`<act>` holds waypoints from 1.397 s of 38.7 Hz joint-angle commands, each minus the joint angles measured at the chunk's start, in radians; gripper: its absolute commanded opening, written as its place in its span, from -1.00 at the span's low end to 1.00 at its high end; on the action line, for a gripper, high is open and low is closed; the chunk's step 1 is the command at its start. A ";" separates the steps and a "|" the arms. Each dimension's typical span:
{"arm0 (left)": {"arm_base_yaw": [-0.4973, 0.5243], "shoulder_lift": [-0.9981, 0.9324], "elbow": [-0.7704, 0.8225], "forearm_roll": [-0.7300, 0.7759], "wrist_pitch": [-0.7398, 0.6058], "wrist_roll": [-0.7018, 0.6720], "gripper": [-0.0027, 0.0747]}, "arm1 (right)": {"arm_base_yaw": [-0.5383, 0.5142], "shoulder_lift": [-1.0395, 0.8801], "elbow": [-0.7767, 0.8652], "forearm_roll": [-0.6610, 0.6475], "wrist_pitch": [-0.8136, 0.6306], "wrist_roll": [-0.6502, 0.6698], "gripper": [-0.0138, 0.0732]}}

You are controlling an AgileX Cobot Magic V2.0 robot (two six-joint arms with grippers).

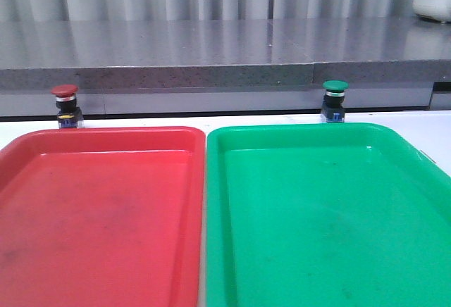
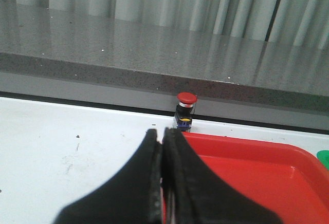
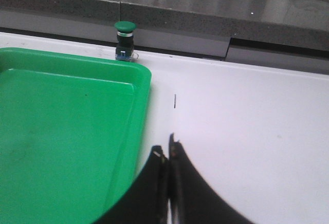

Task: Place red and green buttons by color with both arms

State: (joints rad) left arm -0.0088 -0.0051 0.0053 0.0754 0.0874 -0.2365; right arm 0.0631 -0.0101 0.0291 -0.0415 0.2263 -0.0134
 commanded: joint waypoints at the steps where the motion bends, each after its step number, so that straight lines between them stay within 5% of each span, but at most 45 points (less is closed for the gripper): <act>1: 0.001 -0.017 0.024 -0.008 -0.087 -0.008 -0.98 | -0.008 -0.016 -0.007 0.000 -0.084 -0.006 -0.96; 38: 0.001 -0.017 0.024 -0.008 -0.087 -0.008 -0.98 | -0.008 -0.016 -0.008 0.000 -0.114 -0.005 -0.96; 48: 0.001 -0.017 -0.008 -0.008 -0.317 -0.008 -0.98 | -0.008 -0.016 -0.042 0.001 -0.244 -0.005 -0.96; 54: 0.001 0.012 -0.155 -0.008 -0.190 -0.008 -0.98 | -0.008 -0.009 -0.167 0.001 -0.194 -0.005 -0.96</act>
State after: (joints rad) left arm -0.0088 -0.0051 -0.0492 0.0754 -0.0799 -0.2365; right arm 0.0631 -0.0101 -0.0379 -0.0415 0.0959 -0.0134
